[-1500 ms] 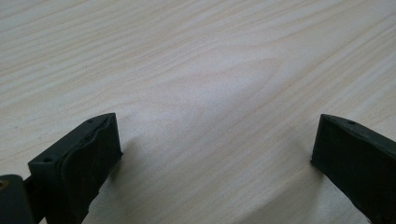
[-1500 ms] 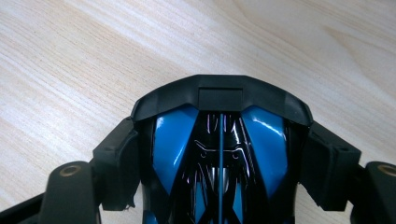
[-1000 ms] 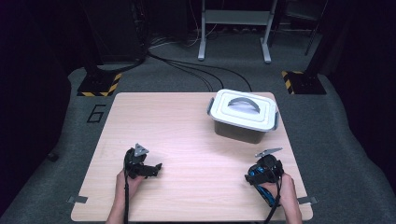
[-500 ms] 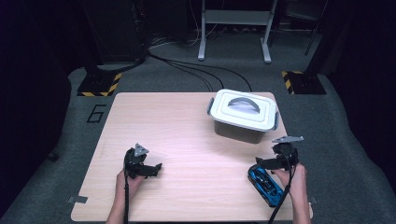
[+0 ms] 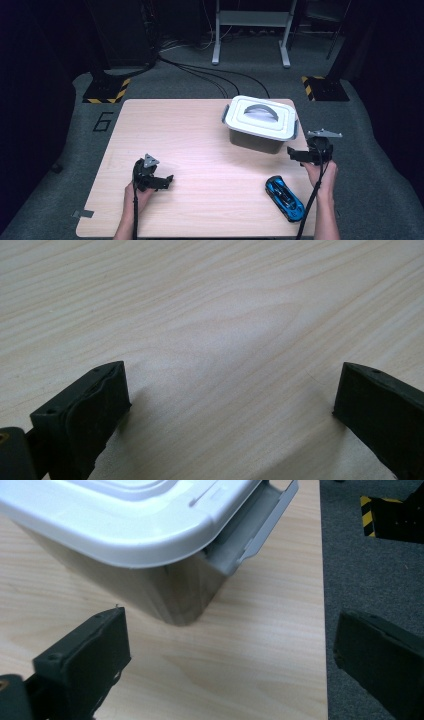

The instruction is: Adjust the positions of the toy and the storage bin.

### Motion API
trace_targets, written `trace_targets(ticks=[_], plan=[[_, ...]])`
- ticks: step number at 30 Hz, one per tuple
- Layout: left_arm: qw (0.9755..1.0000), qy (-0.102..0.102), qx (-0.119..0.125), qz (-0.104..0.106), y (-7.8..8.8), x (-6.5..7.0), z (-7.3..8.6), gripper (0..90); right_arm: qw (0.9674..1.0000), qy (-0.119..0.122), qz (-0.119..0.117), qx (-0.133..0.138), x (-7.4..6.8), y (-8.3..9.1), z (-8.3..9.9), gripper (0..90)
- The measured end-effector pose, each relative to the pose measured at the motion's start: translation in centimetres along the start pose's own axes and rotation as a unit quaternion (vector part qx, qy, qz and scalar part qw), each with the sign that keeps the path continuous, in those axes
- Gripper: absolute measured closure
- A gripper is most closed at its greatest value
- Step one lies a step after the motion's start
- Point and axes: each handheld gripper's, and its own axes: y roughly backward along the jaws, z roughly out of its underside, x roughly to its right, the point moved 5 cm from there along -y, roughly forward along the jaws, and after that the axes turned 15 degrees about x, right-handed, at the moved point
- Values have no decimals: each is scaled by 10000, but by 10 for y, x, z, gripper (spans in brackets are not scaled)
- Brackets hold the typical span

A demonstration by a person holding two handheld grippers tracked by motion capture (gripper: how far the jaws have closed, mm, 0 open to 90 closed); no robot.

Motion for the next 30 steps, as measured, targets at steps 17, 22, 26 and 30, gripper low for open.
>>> trace_targets(ticks=[17,22,26,30], plan=[[10000,-1,-2,1,0,0,0,12,9969,-368,325,611,15,-17,-23,660],[10000,-5,-3,2,0,0,0,12,9974,-375,364,490,17,-32,-30,705],[10000,1,1,-4,0,0,0,12,9972,-457,408,433,19,-44,-33,751],[10000,1,2,-5,0,0,0,12,9965,-661,364,368,21,-50,-32,781]])
